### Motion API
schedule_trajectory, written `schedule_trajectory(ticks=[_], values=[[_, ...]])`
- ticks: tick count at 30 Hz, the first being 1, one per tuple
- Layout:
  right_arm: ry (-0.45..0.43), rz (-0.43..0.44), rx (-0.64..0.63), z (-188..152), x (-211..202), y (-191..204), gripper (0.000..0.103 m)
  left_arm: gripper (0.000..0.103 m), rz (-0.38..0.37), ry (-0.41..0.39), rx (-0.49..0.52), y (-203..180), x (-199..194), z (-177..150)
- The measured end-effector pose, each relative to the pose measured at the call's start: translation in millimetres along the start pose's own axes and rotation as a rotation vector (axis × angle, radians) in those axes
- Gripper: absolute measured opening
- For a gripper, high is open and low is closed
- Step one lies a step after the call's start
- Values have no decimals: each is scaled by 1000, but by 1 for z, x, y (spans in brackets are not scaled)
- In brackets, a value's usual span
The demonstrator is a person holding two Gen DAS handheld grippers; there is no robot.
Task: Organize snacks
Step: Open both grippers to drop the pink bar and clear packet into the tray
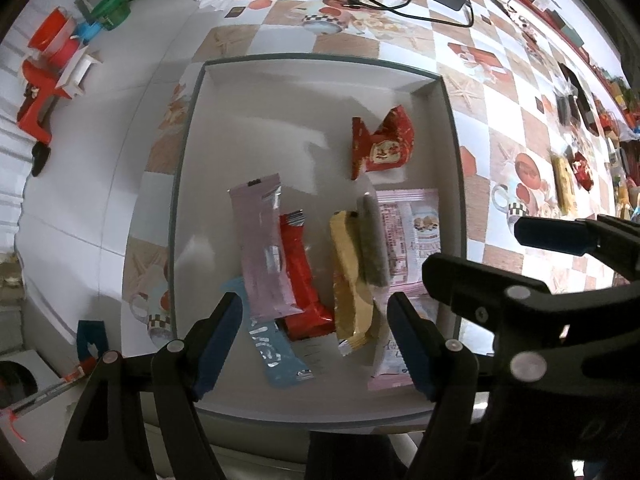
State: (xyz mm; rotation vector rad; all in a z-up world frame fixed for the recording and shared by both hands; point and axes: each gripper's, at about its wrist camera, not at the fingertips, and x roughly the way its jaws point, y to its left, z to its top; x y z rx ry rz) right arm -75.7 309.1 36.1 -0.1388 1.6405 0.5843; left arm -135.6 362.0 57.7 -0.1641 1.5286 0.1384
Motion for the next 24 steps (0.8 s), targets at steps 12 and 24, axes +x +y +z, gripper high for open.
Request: schedule_trajectory(ticks=[12,24], values=[[-8,14,40,-11,-14,-29,86,78,10,3,28,-15,0,1],[-32,6,51,-16,-24,-35,103,79,19,-5,49,-23,-4,1]])
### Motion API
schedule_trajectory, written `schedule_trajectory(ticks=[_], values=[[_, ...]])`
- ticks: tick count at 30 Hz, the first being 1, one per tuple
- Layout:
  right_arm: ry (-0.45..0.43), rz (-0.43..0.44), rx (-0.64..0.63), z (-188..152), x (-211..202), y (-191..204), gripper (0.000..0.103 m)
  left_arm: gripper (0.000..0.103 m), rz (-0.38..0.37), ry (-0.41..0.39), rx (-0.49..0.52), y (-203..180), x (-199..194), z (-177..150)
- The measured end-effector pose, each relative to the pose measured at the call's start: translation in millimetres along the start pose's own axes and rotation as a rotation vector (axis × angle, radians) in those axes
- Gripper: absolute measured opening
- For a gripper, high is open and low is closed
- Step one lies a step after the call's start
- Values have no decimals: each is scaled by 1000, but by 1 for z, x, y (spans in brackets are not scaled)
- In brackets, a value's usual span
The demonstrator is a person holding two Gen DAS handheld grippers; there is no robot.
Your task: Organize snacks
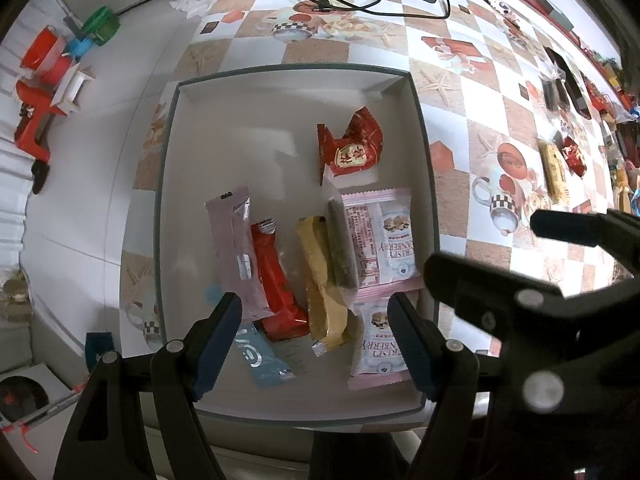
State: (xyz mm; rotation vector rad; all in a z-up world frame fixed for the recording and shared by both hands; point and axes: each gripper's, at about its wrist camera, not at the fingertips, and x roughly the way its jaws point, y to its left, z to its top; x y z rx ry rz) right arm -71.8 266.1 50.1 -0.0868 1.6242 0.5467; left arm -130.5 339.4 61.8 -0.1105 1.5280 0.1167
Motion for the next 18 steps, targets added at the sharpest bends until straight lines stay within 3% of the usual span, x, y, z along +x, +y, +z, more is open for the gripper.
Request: schedule_trajectory(ticks=[8,18], values=[[-11,16,28,-8,-2,-13,103,79,4,5,53,-20,0,4],[24,-36,258,-35,4,-96,103,79,-15,43,167,-68,5,5]])
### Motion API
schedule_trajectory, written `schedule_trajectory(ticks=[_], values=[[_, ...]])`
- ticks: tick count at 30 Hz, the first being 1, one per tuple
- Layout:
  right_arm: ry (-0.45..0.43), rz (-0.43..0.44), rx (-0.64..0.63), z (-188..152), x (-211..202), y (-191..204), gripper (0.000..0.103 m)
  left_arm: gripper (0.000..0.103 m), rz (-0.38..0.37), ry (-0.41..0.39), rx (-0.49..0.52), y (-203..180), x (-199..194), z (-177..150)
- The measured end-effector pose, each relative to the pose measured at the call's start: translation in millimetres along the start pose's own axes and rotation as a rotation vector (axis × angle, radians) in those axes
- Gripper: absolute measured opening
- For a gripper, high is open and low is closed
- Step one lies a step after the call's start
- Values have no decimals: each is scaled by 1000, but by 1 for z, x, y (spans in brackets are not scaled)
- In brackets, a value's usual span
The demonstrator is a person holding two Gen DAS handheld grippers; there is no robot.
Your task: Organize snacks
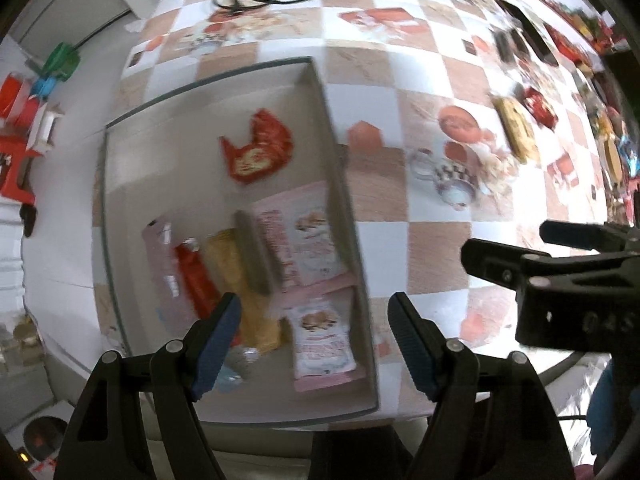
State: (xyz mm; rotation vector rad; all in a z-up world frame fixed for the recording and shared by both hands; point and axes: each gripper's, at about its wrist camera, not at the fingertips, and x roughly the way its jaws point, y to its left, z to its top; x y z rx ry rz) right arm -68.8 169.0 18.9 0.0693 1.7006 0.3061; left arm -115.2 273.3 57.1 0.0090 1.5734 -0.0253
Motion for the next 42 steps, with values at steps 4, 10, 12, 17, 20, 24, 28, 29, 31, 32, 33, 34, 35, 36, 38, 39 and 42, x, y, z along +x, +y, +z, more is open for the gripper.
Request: schedule_trajectory(ticks=[4,10,12,17,20,24,28,29,31,32,33,34,35,36,38,39,42], values=[[35,-19,96,-13,10,-41,103,79,-22,7,37,-21,0,6],[82,-64,191,-36,25,-95,103,79,-42,38,91,-60,8,19],[94,-84,212,-44,28,-113,103,79,-51,52,100,-73,10,24],[104,-130,247,-58,32,-150,103,79,-78,78,94,-103,16,45],[107,-168,214,-66,34,-165,103,79,-87,87,77,-122,19,65],[132,-190,191,-77,43,-175,103,79,-134,97,48,-153,22,99],[105,-202,142,-85,43,-168,103,79,-182,106,48,-185,28,132],[102,-201,136,-87,43,-168,103,79,-193,108,52,-197,31,141],[100,-199,121,-91,43,-164,103,79,-208,116,47,-213,37,154],[100,-200,115,-95,43,-165,103,79,-220,126,29,-222,42,163],[100,-200,111,-96,43,-164,103,79,-227,136,13,-227,46,169],[98,-199,111,-99,43,-163,103,79,-235,144,-5,-231,49,175],[95,-200,110,-100,43,-162,103,79,-245,154,-33,-236,55,184],[93,-200,110,-107,42,-157,103,79,-247,159,-48,-239,59,190],[89,-200,109,-109,41,-156,103,79,-243,164,-76,-244,65,199],[88,-199,108,-104,42,-160,103,79,-243,169,-93,-246,68,204],[79,-199,100,-109,40,-158,103,79,-250,171,-123,-253,74,217]])
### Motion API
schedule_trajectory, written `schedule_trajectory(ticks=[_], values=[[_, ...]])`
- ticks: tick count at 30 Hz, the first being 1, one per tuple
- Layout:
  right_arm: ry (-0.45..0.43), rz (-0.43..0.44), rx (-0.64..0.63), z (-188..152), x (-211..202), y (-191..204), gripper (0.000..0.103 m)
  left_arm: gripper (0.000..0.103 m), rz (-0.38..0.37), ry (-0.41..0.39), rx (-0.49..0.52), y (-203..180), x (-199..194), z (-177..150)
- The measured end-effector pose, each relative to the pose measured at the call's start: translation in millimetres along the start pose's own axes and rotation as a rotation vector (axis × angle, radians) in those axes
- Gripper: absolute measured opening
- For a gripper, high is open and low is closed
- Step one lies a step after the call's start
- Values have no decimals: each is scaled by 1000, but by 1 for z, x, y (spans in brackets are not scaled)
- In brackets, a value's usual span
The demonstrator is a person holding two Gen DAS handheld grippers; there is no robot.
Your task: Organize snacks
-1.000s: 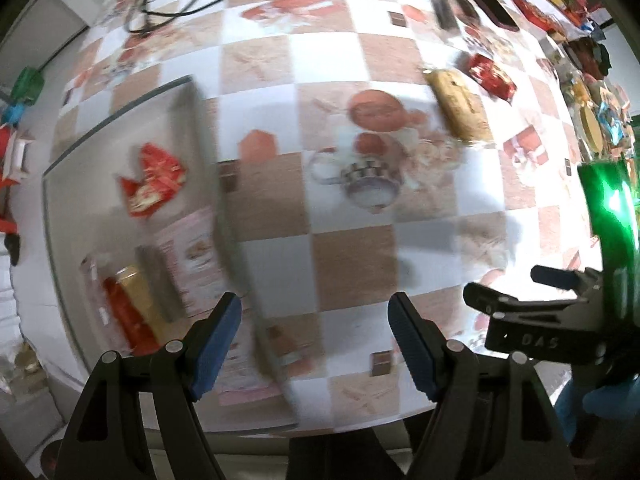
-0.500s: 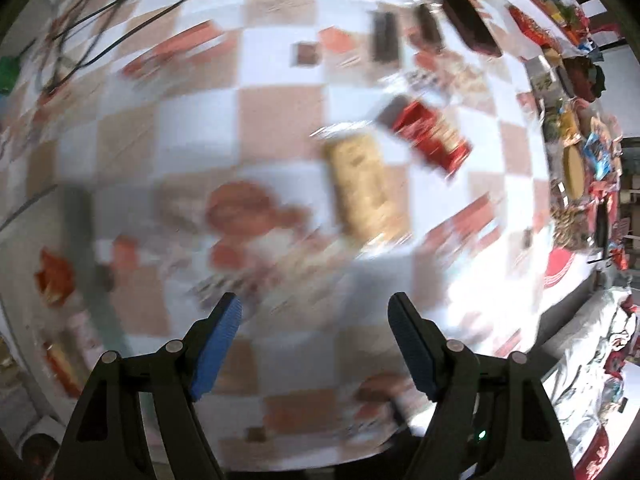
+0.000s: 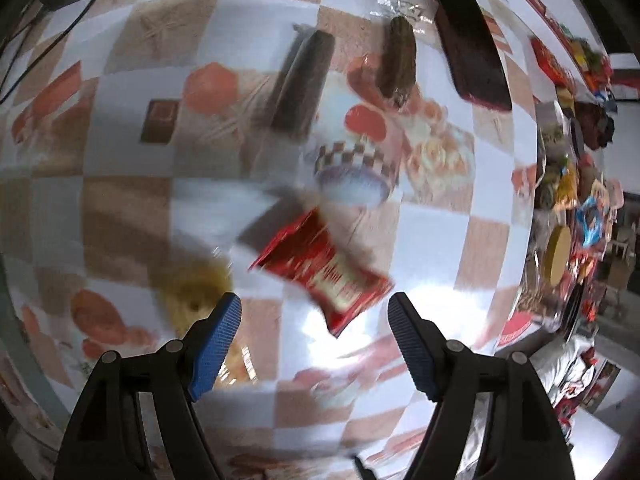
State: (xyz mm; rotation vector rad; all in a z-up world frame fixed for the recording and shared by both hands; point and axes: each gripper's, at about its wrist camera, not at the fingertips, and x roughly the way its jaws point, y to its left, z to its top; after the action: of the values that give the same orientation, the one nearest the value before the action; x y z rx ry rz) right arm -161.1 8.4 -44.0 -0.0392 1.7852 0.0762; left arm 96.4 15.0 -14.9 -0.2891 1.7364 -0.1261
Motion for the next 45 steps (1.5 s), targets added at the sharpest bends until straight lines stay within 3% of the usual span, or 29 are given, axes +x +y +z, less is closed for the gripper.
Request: schedule_trajectory(ticks=[6,8,10,11,15,20,28,30,33,37,40,45], values=[[-16,-1,-14,-3,0,-3,103,78,39,-13,-11,-12,12,11],[-21,-2,-18,-7,1,-3,103,62,83,-38,31,-21,13,11],[-27,-3,-22,-10,0,-3,103,31,124,-62,79,-29,12,9],[-29,-4,-22,-12,-2,-2,103,28,127,-68,103,-30,12,8],[-27,-4,-22,-13,-2,-2,103,27,147,-106,154,-26,9,-3],[-30,-5,-21,-14,-3,-2,103,27,195,-100,295,-19,21,-58],[-35,-10,-62,-18,1,-2,103,28,86,-4,251,25,33,-141],[-50,-22,-99,-23,1,1,103,28,90,12,247,33,31,-144],[-55,-21,-114,-26,1,2,103,30,94,-53,281,40,12,-147],[-48,-20,-106,-26,1,-1,103,63,131,-149,298,37,-16,-134],[-53,-20,-107,-30,1,-3,103,63,171,-157,284,36,-14,-113],[-58,-22,-106,-31,2,1,103,63,227,-98,306,30,10,-77]])
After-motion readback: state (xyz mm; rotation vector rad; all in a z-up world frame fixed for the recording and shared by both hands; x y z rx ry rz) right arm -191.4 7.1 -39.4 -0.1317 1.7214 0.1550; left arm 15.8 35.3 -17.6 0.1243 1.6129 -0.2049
